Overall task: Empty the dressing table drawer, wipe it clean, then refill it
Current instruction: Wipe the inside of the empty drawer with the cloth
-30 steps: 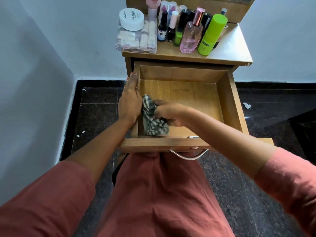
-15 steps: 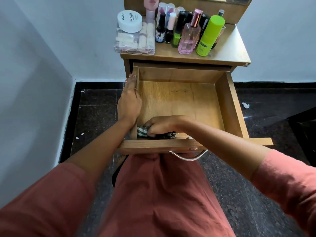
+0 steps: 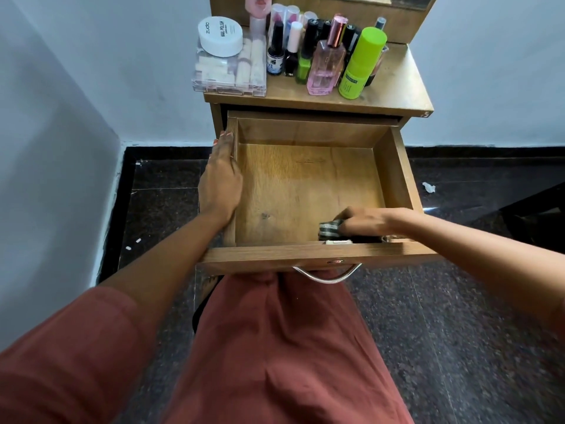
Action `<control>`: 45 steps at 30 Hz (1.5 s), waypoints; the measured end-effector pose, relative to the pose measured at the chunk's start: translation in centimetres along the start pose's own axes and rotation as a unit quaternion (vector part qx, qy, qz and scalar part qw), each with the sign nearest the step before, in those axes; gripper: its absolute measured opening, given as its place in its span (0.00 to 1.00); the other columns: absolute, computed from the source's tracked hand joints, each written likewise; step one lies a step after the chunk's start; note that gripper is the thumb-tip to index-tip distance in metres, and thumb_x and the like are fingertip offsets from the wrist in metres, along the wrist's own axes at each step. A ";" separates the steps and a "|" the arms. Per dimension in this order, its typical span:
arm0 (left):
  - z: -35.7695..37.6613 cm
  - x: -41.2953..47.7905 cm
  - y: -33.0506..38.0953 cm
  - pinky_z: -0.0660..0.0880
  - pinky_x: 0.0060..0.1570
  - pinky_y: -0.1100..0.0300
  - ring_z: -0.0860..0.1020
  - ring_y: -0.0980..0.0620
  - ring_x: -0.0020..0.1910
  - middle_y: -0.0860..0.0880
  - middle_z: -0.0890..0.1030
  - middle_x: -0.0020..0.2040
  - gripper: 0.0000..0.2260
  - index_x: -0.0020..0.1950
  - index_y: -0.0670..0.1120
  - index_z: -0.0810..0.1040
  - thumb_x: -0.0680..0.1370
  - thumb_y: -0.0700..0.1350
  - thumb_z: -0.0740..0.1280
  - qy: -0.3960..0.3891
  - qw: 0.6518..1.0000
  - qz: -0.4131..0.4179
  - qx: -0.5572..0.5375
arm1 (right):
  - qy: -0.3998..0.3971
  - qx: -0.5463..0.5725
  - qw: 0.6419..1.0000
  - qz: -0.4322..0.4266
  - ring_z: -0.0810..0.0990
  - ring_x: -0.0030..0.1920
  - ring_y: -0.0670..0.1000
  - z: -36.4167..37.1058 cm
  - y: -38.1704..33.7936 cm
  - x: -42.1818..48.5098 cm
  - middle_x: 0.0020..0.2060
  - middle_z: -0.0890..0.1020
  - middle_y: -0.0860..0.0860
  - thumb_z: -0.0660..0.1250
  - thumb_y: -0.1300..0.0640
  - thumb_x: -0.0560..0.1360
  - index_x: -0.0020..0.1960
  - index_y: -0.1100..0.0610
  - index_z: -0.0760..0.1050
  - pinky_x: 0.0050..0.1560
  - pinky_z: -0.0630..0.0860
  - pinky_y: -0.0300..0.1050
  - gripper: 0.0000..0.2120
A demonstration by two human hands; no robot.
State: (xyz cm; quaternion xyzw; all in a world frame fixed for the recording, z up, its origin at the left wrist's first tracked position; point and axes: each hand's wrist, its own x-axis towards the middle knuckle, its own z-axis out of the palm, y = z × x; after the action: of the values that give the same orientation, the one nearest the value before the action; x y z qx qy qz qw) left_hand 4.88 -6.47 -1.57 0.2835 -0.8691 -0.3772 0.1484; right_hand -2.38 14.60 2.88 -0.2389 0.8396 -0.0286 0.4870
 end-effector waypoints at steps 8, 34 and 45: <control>0.0 0.1 0.1 0.70 0.63 0.53 0.69 0.47 0.68 0.49 0.63 0.74 0.20 0.73 0.46 0.61 0.81 0.38 0.52 0.004 1.000 -0.008 0.015 | -0.011 -0.070 0.995 -0.073 0.75 0.50 0.52 1.0 -3.8 -0.2 0.52 0.78 0.52 0.48 0.43 0.78 0.52 0.52 0.74 0.50 0.68 0.48 0.20; -0.3 -0.4 0.4 0.71 0.60 0.48 0.72 0.43 0.66 0.46 0.64 0.73 0.20 0.74 0.47 0.59 0.81 0.41 0.51 -0.007 0.999 -0.011 0.035 | -0.018 -0.016 0.999 0.031 0.73 0.45 0.49 -1.2 3.8 -1.2 0.46 0.77 0.53 0.49 0.48 0.80 0.46 0.55 0.73 0.51 0.69 0.48 0.17; -0.1 -0.2 0.4 0.71 0.60 0.48 0.71 0.43 0.66 0.47 0.64 0.74 0.20 0.74 0.47 0.60 0.81 0.41 0.51 0.001 0.999 -0.011 0.040 | -0.015 -0.032 0.999 -0.029 0.69 0.38 0.48 0.1 -0.7 0.0 0.34 0.70 0.45 0.49 0.50 0.81 0.37 0.49 0.65 0.37 0.63 0.40 0.15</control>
State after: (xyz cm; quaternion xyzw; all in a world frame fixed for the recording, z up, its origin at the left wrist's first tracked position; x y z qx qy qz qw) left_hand 4.95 -6.19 -1.26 0.2993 -0.8801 -0.3433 0.1338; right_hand -2.00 13.95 3.00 -0.2793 0.8251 -0.0125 0.4909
